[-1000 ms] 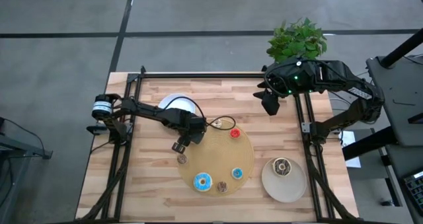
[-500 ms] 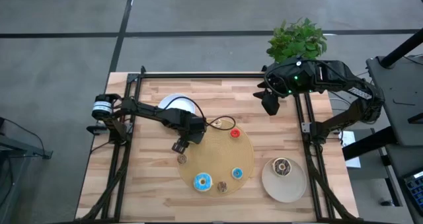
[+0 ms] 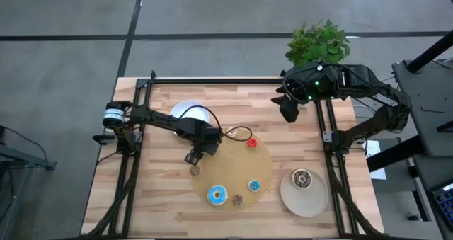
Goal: Pick & Place donuts
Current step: Put the large pink donut into the gray plate
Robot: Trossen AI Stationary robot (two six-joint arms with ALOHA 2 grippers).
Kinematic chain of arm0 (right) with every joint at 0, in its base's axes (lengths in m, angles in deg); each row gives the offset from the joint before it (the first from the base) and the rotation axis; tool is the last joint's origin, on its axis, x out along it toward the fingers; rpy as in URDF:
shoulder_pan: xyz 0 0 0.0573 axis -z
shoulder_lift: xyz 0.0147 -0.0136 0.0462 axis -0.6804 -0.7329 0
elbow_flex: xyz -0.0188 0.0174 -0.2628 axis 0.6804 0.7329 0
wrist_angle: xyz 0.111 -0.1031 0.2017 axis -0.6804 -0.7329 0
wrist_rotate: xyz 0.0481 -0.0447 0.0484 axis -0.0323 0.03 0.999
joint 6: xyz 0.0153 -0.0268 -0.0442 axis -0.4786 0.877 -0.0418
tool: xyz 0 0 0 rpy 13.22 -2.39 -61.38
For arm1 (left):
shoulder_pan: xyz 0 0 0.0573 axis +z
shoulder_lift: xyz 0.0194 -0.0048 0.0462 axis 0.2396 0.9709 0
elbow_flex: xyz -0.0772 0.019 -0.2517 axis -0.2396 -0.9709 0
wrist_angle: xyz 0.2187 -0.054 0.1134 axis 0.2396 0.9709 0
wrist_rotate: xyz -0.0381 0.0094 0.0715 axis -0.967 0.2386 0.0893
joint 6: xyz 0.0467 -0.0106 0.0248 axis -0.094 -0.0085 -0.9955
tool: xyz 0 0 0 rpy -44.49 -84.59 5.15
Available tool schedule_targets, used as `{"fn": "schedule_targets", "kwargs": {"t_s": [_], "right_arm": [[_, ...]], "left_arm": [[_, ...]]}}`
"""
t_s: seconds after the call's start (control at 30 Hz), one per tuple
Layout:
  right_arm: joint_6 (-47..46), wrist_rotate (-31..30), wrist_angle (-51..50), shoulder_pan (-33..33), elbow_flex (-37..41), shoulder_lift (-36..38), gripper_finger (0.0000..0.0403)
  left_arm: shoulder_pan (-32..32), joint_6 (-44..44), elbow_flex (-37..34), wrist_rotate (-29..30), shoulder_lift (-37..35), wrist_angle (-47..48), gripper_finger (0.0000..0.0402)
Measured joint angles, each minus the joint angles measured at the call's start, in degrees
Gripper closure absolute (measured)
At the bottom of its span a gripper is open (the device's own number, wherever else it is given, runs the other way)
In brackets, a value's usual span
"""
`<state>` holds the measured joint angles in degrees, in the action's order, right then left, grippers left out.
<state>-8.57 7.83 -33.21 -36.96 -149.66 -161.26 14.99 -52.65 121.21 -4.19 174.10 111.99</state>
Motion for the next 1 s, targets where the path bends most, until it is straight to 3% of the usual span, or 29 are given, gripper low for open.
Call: {"fn": "schedule_targets", "kwargs": {"t_s": [0.27,0.63,1.0], "right_arm": [[0.22,-0.02,0.00,0.00,0.00,0.00,0.0209],[0.20,0.00,-0.02,0.00,0.00,0.00,0.0209],[0.17,0.01,-0.02,0.00,0.00,0.00,0.0209]], "left_arm": [[0.01,0.04,0.00,-0.01,-0.02,0.14,0.0212],[0.02,0.36,0.87,-0.06,-0.02,0.44,0.0262],[0.02,0.37,0.92,-0.06,-0.03,0.37,0.0264]]}}
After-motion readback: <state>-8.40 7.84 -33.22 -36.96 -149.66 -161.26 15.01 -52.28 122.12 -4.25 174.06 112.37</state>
